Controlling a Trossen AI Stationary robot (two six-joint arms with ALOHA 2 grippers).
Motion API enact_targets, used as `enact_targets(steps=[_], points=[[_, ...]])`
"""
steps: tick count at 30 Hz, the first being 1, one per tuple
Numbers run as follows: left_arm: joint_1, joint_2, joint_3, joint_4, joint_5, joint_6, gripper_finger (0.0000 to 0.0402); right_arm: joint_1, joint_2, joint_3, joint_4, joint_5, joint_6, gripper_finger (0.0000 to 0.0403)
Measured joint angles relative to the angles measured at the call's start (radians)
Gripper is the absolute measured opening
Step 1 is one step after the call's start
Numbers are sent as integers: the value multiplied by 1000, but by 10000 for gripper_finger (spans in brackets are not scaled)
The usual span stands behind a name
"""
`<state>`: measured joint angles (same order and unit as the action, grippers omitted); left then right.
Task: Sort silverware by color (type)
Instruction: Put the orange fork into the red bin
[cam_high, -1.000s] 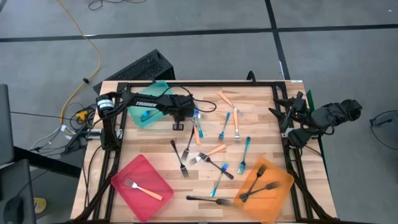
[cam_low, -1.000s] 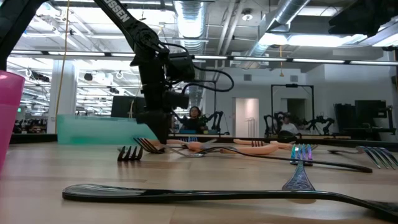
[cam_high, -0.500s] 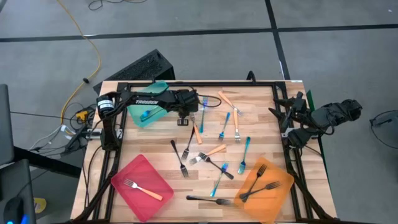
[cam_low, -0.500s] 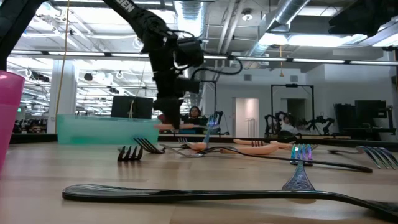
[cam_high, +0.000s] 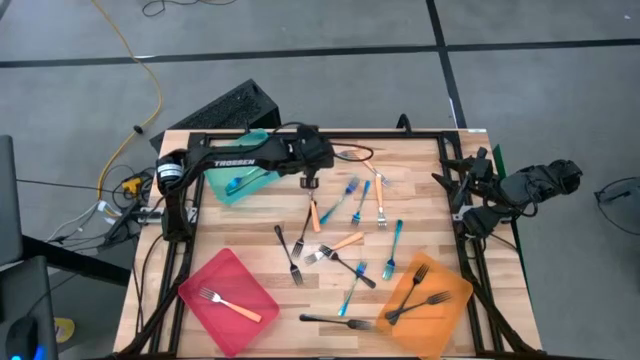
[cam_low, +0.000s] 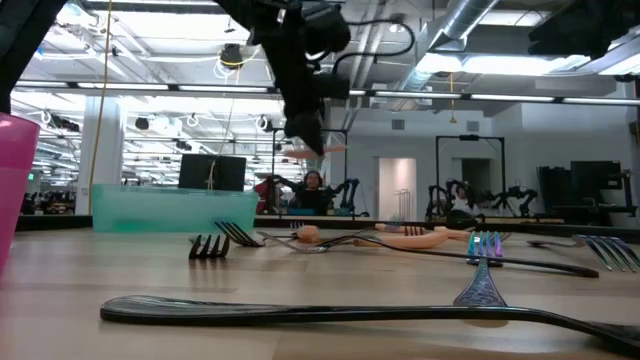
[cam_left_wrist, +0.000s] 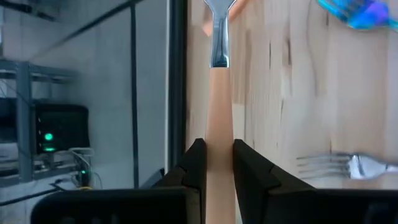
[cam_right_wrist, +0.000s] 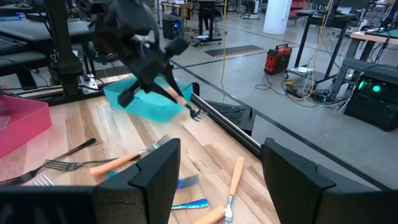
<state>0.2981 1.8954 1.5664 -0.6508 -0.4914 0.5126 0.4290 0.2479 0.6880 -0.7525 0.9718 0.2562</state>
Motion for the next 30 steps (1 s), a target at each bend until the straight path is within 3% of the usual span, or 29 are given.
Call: enact_targets(steps=[5, 20, 30], points=[[-22, 0, 65, -63, 6, 26, 32, 0, 0, 0, 0, 0, 0, 242], [-189, -13, 288, -491, 43, -35, 32, 0, 0, 0, -2, -1, 0, 242], [-366, -212, 298, -634, 76, -219, 32, 0, 0, 0, -24, -1, 5, 242]])
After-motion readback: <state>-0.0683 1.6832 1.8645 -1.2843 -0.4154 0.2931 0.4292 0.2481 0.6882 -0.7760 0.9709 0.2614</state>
